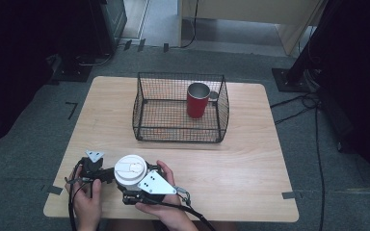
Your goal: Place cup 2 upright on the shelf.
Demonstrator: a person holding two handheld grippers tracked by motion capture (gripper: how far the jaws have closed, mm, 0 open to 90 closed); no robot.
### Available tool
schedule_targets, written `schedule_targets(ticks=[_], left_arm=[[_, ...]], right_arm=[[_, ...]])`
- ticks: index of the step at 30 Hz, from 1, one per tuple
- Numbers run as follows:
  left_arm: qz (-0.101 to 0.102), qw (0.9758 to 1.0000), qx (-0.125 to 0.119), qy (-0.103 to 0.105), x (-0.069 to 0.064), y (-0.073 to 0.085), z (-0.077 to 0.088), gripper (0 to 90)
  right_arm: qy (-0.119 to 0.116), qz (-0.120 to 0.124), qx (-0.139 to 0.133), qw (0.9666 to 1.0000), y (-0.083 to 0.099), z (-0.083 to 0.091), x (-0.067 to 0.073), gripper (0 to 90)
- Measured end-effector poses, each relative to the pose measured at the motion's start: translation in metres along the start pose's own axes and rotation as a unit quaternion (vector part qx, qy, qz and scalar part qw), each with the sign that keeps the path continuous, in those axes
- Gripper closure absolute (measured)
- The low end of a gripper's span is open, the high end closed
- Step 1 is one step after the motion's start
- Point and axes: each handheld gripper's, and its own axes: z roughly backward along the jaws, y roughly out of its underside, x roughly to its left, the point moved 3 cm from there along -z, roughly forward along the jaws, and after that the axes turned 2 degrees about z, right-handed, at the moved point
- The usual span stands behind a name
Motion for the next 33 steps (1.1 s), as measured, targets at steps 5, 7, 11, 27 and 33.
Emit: schedule_targets(ticks=[5,7,11,27,33], left_arm=[[0.000,1.0000,0.000,0.000,0.000,0.000,0.000,0.1],[0.000,1.0000,0.000,0.000,0.000,0.000,0.000,0.1],[0.000,1.0000,0.000,0.000,0.000,0.000,0.000,0.1],[0.000,1.0000,0.001,0.000,0.000,0.000,0.000,0.1],[0.001,1.0000,0.001,0.000,0.000,0.000,0.000,0.1]], right_arm=[[0.004,-0.006,-0.013,0.9999,-0.003,0.002,-0.003,16.0],[0.004,-0.008,-0.019,0.9998,-0.005,0.004,-0.004,16.1],[0.009,-0.017,-0.031,0.9993,-0.011,0.007,-0.008,16.1],[0.056,-0.018,-0.078,0.9952,-0.036,0.019,-0.032,16.1],[0.076,-0.001,-0.103,0.9918,-0.051,0.021,-0.040,16.0]])
